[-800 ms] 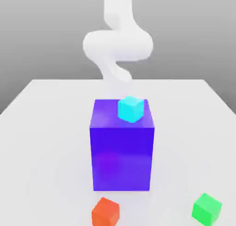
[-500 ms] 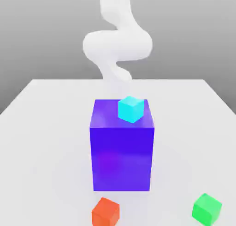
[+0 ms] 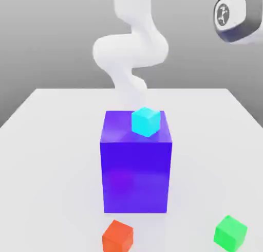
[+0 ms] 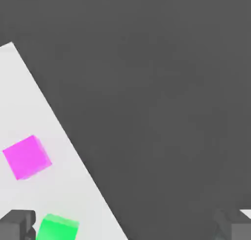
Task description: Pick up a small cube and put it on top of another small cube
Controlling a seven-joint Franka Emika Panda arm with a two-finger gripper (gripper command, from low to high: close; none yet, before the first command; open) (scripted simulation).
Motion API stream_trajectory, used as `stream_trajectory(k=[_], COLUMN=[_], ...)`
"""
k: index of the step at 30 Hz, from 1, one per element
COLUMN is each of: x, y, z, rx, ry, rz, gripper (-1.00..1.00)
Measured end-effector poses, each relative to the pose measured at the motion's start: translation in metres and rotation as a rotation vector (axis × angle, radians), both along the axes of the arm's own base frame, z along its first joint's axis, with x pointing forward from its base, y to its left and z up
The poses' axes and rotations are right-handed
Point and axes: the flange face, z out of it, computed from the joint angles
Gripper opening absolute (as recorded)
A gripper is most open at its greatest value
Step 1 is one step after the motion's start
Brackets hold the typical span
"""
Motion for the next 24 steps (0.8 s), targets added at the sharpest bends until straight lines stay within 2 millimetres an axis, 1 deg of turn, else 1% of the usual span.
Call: stream_trajectory(k=[4, 8, 10, 12, 13, 18, 19, 20, 21, 23, 24], x=[-0.01, -0.031, -0.037, -0.039, -0.039, -0.039, -0.04, -0.04, -0.04, -0.04, -0.04], y=[0.039, 0.074, 0.082, 0.084, 0.084, 0.084, 0.084, 0.084, 0.084, 0.084, 0.081], z=[-0.07, -0.143, -0.177, -0.21, -0.223, -0.223, -0.23, -0.225, -0.215, -0.187, -0.173], rx=[-0.061, -0.12, -0.134, -0.137, -0.137, -0.138, -0.137, -0.138, -0.138, -0.138, -0.139], ry=[0.067, 0.134, 0.15, 0.154, 0.155, 0.157, 0.157, 0.157, 0.157, 0.157, 0.157], rz=[0.168, 0.34, 0.383, 0.394, 0.395, 0.395, 0.397, 0.397, 0.397, 0.397, 0.396], gripper=[0.0, 0.0, 0.0, 0.0, -1.0, -1.0, -1.0, -1.0, -1.0, -1.0, -1.0])
